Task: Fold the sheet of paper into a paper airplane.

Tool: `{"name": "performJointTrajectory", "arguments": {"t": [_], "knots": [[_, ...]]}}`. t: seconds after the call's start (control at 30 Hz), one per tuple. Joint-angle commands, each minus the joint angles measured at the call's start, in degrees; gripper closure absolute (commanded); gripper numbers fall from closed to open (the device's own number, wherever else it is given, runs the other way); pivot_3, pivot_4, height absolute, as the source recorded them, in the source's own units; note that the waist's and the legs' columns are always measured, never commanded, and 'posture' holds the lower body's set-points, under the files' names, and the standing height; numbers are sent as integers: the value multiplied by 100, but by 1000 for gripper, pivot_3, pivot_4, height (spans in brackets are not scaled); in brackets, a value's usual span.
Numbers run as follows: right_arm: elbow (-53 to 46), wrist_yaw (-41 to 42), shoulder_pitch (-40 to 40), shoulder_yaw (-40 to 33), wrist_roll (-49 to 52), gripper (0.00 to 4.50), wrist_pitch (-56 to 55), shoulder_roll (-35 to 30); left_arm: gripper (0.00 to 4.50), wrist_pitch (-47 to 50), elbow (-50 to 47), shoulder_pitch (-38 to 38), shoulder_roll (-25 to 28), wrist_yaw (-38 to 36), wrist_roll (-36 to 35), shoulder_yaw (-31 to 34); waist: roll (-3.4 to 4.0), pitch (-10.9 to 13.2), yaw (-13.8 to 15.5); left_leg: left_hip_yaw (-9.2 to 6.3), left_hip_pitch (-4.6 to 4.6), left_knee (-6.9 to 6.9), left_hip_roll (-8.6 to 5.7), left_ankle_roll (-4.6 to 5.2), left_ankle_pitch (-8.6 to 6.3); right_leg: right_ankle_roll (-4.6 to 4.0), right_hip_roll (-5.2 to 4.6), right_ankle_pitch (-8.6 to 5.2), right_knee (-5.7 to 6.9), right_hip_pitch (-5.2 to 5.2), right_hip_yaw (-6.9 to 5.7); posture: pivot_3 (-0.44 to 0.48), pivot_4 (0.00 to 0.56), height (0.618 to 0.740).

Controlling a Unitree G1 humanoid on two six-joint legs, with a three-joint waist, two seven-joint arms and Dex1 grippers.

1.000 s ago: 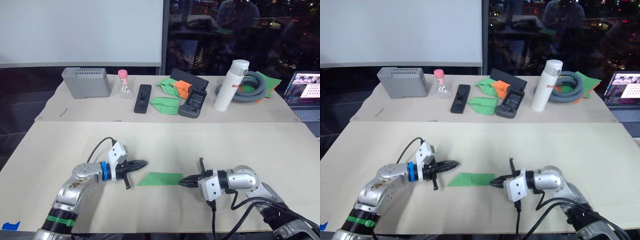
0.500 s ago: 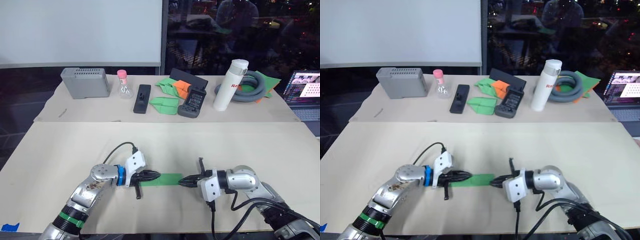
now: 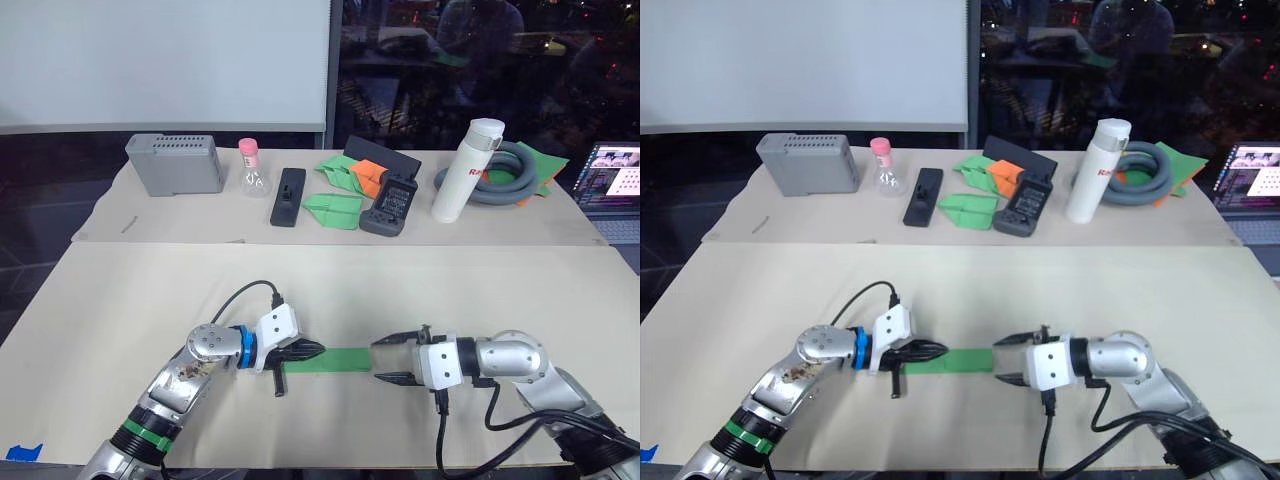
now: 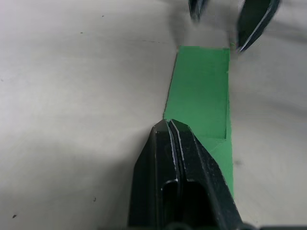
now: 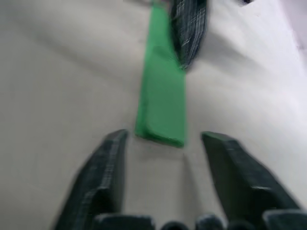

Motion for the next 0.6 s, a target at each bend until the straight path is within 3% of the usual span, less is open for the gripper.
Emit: {"name": "performJointTrajectory", "arguments": {"t": [0.03,0.07,0.1,0.37,0.6], "knots": [[-644,-266,-174,-293,590,1435,1276,190,4500,110,172,177,65,-35,136,-126,0,0,0,0,1,1,0,0,0,0,-1,0,-1,2,-1,0,150,740],[-739,-411,-205,-287,704,1435,1728,355,4500,121,164,182,60,-39,125,-124,0,0,3,-1,1,1,2,0,0,0,-4,0,-3,3,-1,0,150,740],[-792,-529,-237,-247,710,1710,2031,491,4500,128,158,180,53,-31,124,-122,-1,0,3,-1,0,1,1,0,0,0,-8,0,-4,3,0,0,150,740],[-884,-1030,-187,525,357,4484,3594,1396,4500,232,41,236,117,18,105,-38,0,0,6,-6,-18,-1,-6,3,-3,0,-9,0,-4,-14,-7,0,150,740],[-527,-1166,-99,667,134,4484,4059,1473,4500,327,-166,306,237,-39,31,16,2,-1,3,-6,-10,2,-13,7,-5,0,15,0,-6,-4,-42,0,150,740]]}}
